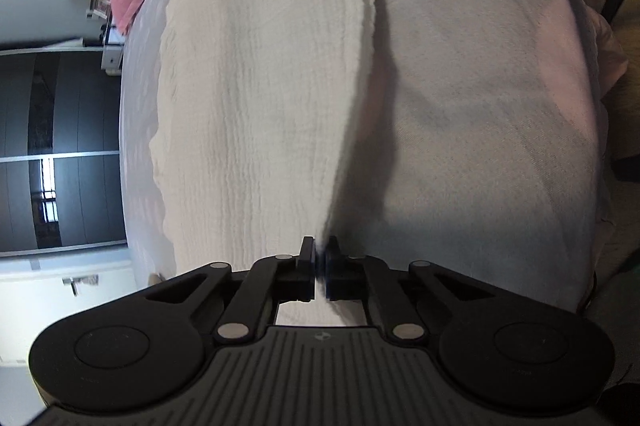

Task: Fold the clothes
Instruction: 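Grasp the shirt edge with both grippers and lift it up off the bed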

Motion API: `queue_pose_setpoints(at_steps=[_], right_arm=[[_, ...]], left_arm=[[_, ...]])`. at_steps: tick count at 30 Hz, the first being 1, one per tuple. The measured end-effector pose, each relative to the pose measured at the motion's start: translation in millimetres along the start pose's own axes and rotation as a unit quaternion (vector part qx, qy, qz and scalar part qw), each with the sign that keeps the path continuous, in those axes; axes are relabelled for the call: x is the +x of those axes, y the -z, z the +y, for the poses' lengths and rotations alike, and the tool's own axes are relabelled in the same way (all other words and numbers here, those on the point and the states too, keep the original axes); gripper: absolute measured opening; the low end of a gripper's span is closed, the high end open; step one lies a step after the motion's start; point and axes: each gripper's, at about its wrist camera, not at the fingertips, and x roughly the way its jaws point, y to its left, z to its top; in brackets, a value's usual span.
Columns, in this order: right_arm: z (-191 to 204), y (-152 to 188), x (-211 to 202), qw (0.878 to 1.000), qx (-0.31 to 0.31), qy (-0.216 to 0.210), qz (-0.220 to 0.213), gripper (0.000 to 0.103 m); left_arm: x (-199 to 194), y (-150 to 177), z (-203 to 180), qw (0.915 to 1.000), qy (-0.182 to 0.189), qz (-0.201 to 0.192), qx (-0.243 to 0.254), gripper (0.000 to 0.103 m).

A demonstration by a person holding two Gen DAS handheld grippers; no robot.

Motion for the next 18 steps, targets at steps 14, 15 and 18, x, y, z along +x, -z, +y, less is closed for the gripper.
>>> queue_pose_setpoints(at_steps=[14,15,18], right_arm=[[-135,3,-115,0.948,0.295,0.112,-0.039,0.005],[-140,4,-131,0.944,0.306,0.113,-0.056,0.005],[-147,3,-173,0.936,0.318,0.126,-0.085,0.005]], left_arm=[[-106,3,173,0.9219,-0.003,-0.078,-0.379,0.001],[-121,3,181,0.9143,-0.007,-0.092,-0.394,0.001],[-162,6,199,0.898,-0.018,-0.126,-0.421,0.001]])
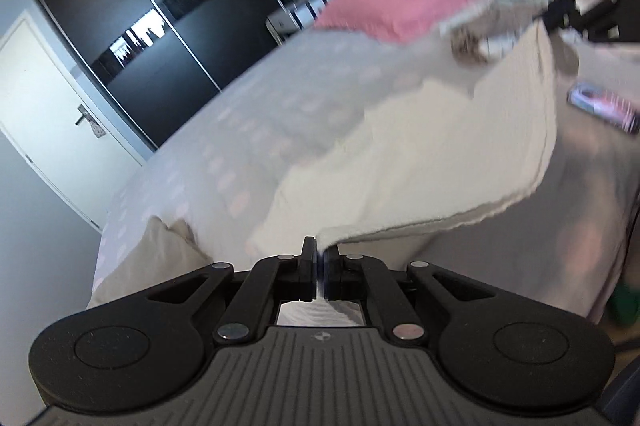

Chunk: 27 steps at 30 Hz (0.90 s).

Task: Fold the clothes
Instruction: 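Grasp the shirt edge with both grippers and lift it up off the bed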

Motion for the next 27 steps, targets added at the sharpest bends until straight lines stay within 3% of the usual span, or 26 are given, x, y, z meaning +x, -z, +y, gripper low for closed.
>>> queue_pose_setpoints(at_steps=[7,13,18,27], right_arm=[[-9,-26,-59,0.997,-0.029,0.063,-0.036,0.004],[-31,-44,-61,0.993,-0.043,0.103,-0.044,0.004],[-44,-52,-29,0.993,-0.045,0.104,-0.029,0.004],[-68,-58,76,0.995,-0.029,0.091,0.014,0.004]], left_arm=[[-46,-32,18,0.9981,-0.038,-0.046,0.013,0.001],[-50,-38,40,0.9956,-0.073,-0.056,0.021,0.001],[-16,-43,51,0.9957,-0.078,-0.036,0.034,0.001],[83,-54,63,0.9939,-0.085,0.008,0.07,0.001]])
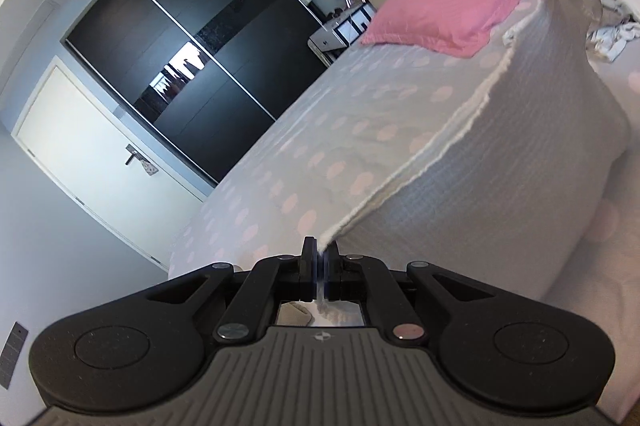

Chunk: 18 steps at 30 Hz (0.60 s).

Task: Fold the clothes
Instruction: 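Grasp the shirt edge with both grippers and lift it up off the bed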

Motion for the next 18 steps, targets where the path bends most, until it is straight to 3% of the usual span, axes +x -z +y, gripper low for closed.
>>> queue_pose_setpoints(at_steps=[11,18], right_arm=[[25,7,157,0.996,0.002,-0.045,0.077,0.004],[52,21,265,0.985,0.042,-0.091,0.139,0.005]], left_arm=[[157,6,-30,0.9936,0.027,0.092,0.06,0.001],[260,27,-57,0.985,0.051,0.155,0.056,0.001]])
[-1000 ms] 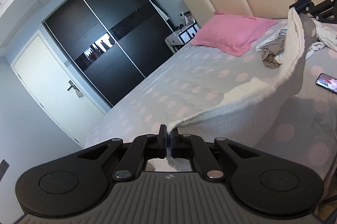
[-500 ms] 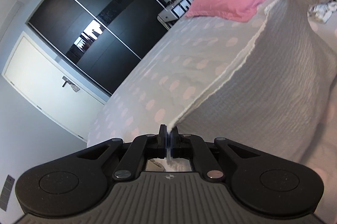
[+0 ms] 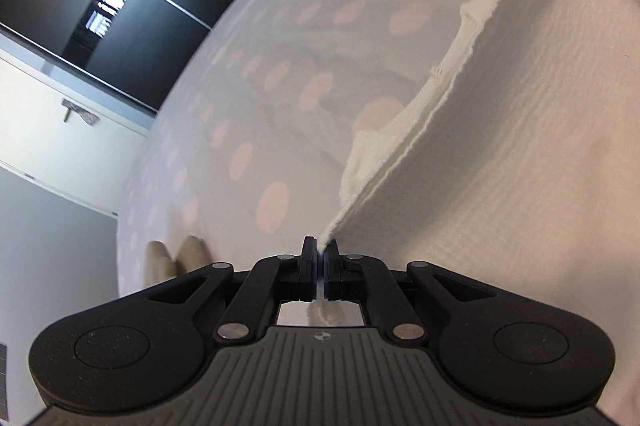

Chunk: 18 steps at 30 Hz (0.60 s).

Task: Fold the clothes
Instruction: 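Grasp the shirt edge with both grippers and lift it up off the bed, then lay the lifted shirt down folded in half and open both grippers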

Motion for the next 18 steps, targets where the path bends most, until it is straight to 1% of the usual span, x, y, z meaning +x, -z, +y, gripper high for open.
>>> queue_pose_setpoints(at_steps=[4,7,10,13,16,18], right_arm=[[8,-2,45,0.999,0.02,-0.027,0.018,0.005],[9,-2,57,0.998,0.046,-0.035,0.021,0.005],[5,-5,63,0.996,0.075,-0.043,0.021,0.004],[-14,-16,61,0.992,0.115,-0.044,0.014,0.004],[-25,-31,70,0.99,0.136,-0.036,0.015,0.004],[-24,-38,84,0.989,0.14,-0.03,0.021,0.004]], left_arm=[[43,3,-9,0.9996,0.011,0.024,-0.005,0.001],[62,5,-10,0.9989,0.023,0.033,-0.025,0.001],[61,2,1,0.9987,0.026,0.017,-0.041,0.001],[53,-5,15,0.9977,0.019,-0.001,-0.065,0.001],[59,-17,27,0.9976,0.009,0.0,-0.068,0.001],[72,-23,25,0.9981,0.002,0.009,-0.062,0.001]])
